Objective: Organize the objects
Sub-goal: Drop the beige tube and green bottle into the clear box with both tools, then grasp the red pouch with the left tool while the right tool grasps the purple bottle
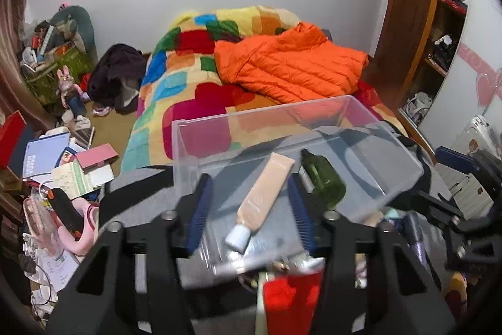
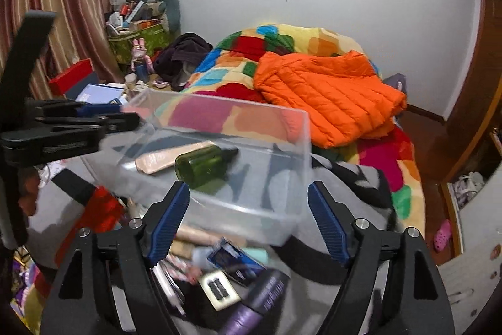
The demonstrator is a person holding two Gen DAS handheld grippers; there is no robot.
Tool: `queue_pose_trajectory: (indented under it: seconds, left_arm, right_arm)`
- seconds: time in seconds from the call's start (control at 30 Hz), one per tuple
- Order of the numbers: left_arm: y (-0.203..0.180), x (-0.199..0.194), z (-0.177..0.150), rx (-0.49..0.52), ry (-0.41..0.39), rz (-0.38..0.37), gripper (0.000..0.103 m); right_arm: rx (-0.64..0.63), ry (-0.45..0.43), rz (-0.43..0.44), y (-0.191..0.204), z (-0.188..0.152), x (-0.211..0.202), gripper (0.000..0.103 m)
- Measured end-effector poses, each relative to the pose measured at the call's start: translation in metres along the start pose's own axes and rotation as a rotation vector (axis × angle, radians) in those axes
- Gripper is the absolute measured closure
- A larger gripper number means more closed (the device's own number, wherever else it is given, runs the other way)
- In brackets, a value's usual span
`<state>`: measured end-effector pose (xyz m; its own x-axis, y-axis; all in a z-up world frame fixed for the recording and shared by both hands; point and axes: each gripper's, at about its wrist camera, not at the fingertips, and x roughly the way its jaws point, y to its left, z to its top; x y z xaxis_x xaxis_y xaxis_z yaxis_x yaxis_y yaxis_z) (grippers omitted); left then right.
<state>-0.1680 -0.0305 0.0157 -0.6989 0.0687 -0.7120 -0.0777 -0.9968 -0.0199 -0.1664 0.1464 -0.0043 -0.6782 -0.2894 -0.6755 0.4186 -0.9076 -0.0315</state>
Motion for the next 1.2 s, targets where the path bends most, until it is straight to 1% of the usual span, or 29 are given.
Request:
queue_pose_trajectory:
  seconds: [0.1,0.17,0.23,0.33,0.43,0.5,0.53,0.67,0.73,0.8,0.93,1.03,1.1,1.2]
  left_arm:
    - [-0.006,-0.019,-0.014,0.0,-0.019,0.0,0.044]
    - [-0.009,-0.031,-0.026,-0.002,-0.028,0.002,0.043]
    - [-0.011,-0.042,-0.041,-0.006,-0.03,0.01,0.039]
    - [-0.011,-0.05,-0.061,-0.022,-0.024,0.03,0.039]
    - [-0.011,-0.056,-0.082,-0.033,-0.006,0.013,0.039]
    - [-0.013,-0.06,-0.092,-0.036,-0.008,0.02,0.039]
    - [-0.014,-0.063,-0.098,-0.044,-0.014,0.012,0.039]
    - [-0.018,-0.066,-0.117,-0.065,-0.005,0.006,0.037]
    - [-0.022,-0.064,-0.126,-0.056,0.005,0.012,0.036]
    - [-0.026,-0.062,-0.131,-0.047,0.014,0.001,0.036]
    - [-0.025,-0.056,-0.14,-0.077,0.026,-0.014,0.033]
    - [-0.025,-0.056,-0.143,-0.094,0.006,-0.003,0.027]
    - [-0.026,-0.057,-0.145,-0.094,-0.005,0.007,0.026]
    - [-0.03,-0.063,-0.147,-0.086,-0.02,-0.011,0.025]
  right_arm:
    - [0.015,0.01,-0.005,-0.004,-0.011,-0.007,0.028]
    - [0.035,0.023,-0.001,-0.008,-0.02,-0.011,0.028]
    - [0.052,0.038,0.002,-0.011,-0.029,-0.013,0.028]
    - [0.059,0.057,-0.002,-0.014,-0.042,-0.015,0.028]
    - [0.073,0.076,-0.01,-0.016,-0.054,-0.014,0.028]
    - [0.085,0.093,-0.01,-0.017,-0.061,-0.011,0.028]
    - [0.096,0.099,-0.019,-0.019,-0.065,-0.009,0.028]
    - [0.138,0.119,-0.037,-0.025,-0.074,-0.001,0.028]
    - [0.165,0.131,-0.045,-0.029,-0.077,0.003,0.028]
    - [0.196,0.135,-0.044,-0.034,-0.078,0.007,0.029]
    - [0.249,0.157,-0.022,-0.04,-0.079,0.015,0.037]
    - [0.255,0.167,-0.015,-0.039,-0.077,0.022,0.042]
    - [0.26,0.172,-0.006,-0.039,-0.077,0.025,0.048]
    - [0.268,0.176,0.003,-0.039,-0.077,0.028,0.052]
